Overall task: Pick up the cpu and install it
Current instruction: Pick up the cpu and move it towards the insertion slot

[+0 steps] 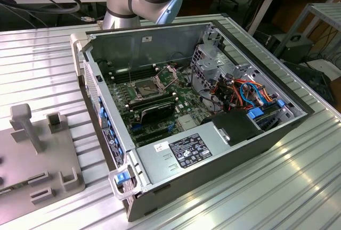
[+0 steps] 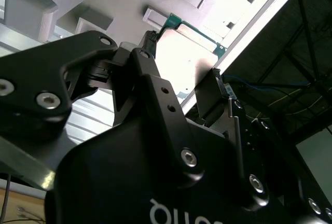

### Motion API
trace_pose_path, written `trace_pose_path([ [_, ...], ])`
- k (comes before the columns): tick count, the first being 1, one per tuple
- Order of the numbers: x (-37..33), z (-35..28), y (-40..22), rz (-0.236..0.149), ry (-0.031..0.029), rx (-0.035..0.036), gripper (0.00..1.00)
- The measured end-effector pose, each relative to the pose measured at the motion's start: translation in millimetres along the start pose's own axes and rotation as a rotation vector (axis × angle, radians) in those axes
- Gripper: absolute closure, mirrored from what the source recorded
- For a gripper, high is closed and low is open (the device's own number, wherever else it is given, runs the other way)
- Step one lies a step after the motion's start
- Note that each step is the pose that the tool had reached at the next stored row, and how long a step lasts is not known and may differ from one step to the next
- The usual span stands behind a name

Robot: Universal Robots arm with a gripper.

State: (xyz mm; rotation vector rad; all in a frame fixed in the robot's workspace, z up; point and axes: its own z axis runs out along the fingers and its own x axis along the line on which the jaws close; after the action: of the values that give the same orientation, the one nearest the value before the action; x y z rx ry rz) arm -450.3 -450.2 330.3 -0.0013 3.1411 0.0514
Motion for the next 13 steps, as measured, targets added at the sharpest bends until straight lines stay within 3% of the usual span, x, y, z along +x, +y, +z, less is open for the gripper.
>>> trace_pose_path([
  [6, 0.0, -1.6, 0.0, 0.0, 0.0003, 0.0002, 0.45],
  [13, 0.0, -11.7, 0.4, 0.0, 0.0001, 0.0, 0.45],
])
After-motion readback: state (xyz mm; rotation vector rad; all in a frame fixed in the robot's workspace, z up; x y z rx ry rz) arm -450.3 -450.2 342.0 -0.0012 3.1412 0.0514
